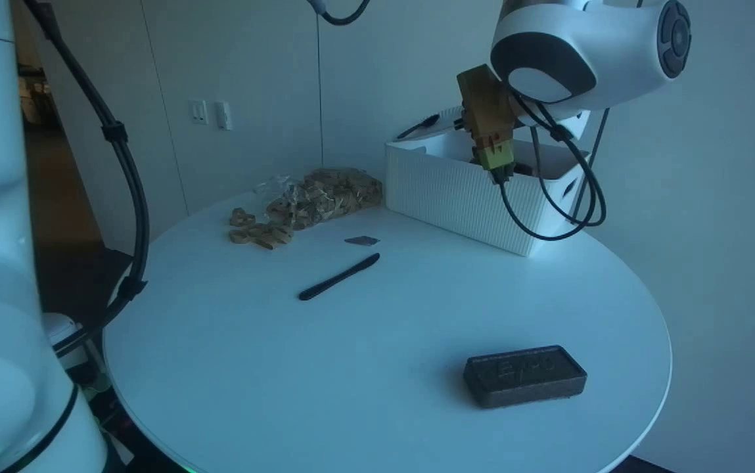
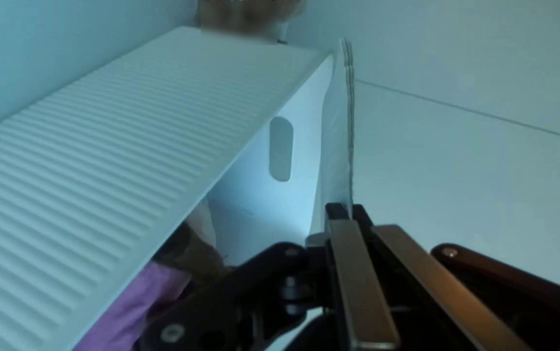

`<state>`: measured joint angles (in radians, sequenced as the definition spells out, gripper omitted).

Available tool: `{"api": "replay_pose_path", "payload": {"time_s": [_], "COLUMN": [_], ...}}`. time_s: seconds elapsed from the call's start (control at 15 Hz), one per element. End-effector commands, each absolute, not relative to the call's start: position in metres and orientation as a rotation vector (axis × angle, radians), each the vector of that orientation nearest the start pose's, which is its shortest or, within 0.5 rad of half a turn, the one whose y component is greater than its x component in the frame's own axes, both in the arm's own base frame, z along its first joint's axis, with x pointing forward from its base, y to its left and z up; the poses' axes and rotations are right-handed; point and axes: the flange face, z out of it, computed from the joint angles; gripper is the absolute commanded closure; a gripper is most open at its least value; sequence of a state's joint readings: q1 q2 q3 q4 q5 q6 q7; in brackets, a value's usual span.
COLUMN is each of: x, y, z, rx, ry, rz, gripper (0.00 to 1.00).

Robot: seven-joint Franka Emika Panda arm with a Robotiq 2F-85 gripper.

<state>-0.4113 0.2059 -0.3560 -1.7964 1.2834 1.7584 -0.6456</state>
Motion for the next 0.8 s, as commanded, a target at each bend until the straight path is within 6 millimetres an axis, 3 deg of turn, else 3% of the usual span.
{"api": "replay_pose_path", "payload": {"time_s": [0.0,0.4,0.47,0.6,0.73], "x": [0.521,0.522,0.521,0.520,0.518], "y": [-0.359,-0.368,-0.368,-0.366,-0.363], "z": [0.481,0.468,0.466,0.467,0.476], "rx": [-1.961,-1.984,-1.982,-1.964,-1.954], "ry": [0.705,0.905,0.923,0.916,0.893], "rz": [-0.809,-0.852,-0.847,-0.845,-0.855], "gripper": [0.94,0.94,0.69,0.64,0.49]}}
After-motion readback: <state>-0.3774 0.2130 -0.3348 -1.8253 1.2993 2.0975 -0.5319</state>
